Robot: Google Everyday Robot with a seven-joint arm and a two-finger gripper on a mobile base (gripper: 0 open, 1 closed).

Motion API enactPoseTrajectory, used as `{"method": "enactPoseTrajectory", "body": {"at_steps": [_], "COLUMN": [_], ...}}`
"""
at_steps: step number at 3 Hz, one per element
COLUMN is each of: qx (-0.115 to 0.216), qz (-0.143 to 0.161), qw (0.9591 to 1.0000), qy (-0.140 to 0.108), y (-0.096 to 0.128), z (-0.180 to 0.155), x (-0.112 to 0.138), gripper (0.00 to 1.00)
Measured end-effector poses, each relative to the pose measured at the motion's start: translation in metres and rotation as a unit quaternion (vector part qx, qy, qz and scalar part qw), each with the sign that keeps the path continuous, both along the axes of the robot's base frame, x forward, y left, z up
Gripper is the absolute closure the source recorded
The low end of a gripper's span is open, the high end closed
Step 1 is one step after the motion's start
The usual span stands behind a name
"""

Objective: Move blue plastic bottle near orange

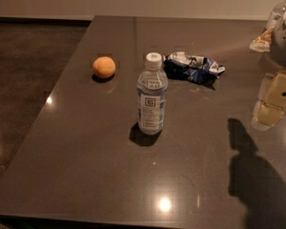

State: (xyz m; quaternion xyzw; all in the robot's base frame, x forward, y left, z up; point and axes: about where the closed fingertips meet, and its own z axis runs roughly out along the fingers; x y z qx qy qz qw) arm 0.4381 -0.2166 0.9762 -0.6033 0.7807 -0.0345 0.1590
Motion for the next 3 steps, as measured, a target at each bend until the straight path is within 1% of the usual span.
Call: {"method": "enactPoseTrajectory", "body": {"at_steps": [1,2,3], "qx": [-0.004,0.025,0.070], "qz": [-0.001,-0.011,-0.005], "qw": [1.0000,0.9995,0.9974], "qy": [-0.003,-0.013,-0.016], "y": [0.006,0.028,0.060], "z": [0.001,0.002,0.001], "x": [0.004,0.016,0.025], "gripper": [0.00,0.00,0.00]}}
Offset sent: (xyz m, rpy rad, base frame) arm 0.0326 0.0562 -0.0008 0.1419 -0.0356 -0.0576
